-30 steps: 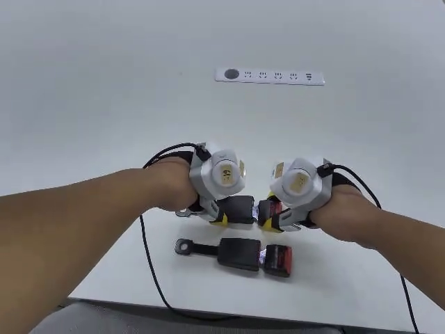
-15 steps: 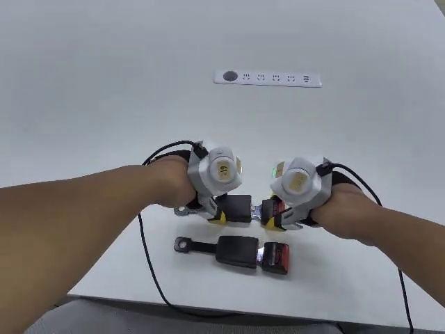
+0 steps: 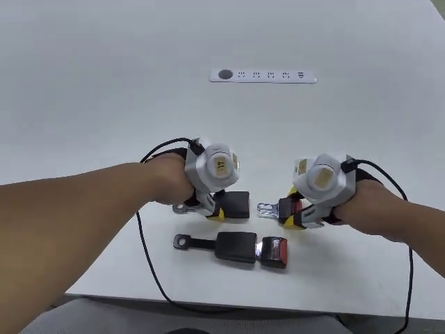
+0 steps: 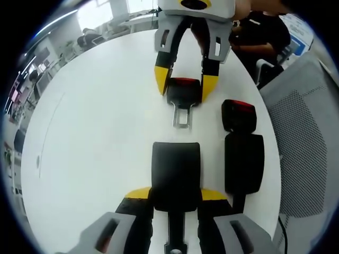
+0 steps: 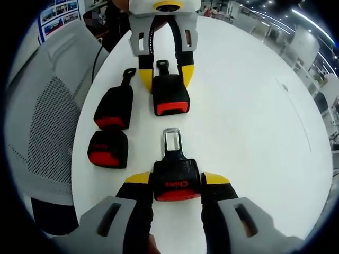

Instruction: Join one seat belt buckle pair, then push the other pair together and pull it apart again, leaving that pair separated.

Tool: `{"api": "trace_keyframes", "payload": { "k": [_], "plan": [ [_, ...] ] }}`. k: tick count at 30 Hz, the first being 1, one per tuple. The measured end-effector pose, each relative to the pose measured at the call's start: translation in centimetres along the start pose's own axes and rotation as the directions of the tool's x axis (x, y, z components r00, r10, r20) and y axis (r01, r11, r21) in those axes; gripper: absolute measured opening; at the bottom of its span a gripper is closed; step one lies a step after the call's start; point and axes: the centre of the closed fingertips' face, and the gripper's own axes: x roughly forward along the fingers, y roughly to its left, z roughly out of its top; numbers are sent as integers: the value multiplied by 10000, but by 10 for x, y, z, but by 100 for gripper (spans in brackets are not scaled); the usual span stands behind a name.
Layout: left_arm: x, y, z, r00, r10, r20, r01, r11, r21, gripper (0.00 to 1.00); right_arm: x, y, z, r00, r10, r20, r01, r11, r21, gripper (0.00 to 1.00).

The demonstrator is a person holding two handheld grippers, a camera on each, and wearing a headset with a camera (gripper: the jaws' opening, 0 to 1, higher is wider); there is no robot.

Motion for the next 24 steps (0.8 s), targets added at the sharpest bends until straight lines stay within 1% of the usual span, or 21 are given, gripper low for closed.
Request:
{"api": "trace_keyframes", "payload": {
  "k": [4,10,14,17,19,20,21,22,23,24],
  "plan": [
    [0,0,0,10000,18,-49,-18,10000,7,32,-7,-5,-14,10000,-14,-94,15,9999,114,34],
    [0,1,0,10000,65,-23,-65,9999,-90,32,-18,-6,-34,9996,-50,-279,60,9994,351,34],
    [0,2,-1,10000,68,53,-68,9999,-144,32,-23,-7,-43,9991,-26,-422,48,9986,535,34],
    [1,4,-2,10000,44,23,-44,9999,-139,32,-24,-7,-45,9985,39,-543,-10,9986,532,35],
    [2,6,-3,9999,46,-99,-46,10000,-74,33,-23,-9,-44,9980,44,-625,-9,9985,551,35],
    [2,4,-2,9998,50,-169,-51,9999,-87,33,-23,-9,-44,9977,37,-681,1,9984,558,35],
    [2,4,-2,9997,57,-217,-59,9999,-87,33,-23,-6,-44,9974,29,-714,13,9983,583,35],
    [2,6,-3,9996,71,-255,-74,9999,-88,33,-24,-6,-44,9973,19,-735,27,9981,614,35],
    [1,7,-4,9994,111,-338,-121,9995,-293,33,-24,-5,-44,9972,-4,-748,52,9979,638,36],
    [2,6,-4,9992,123,-392,-135,9994,-327,33,-25,-6,-44,9970,-128,-758,179,9975,676,38]
  ]
}}
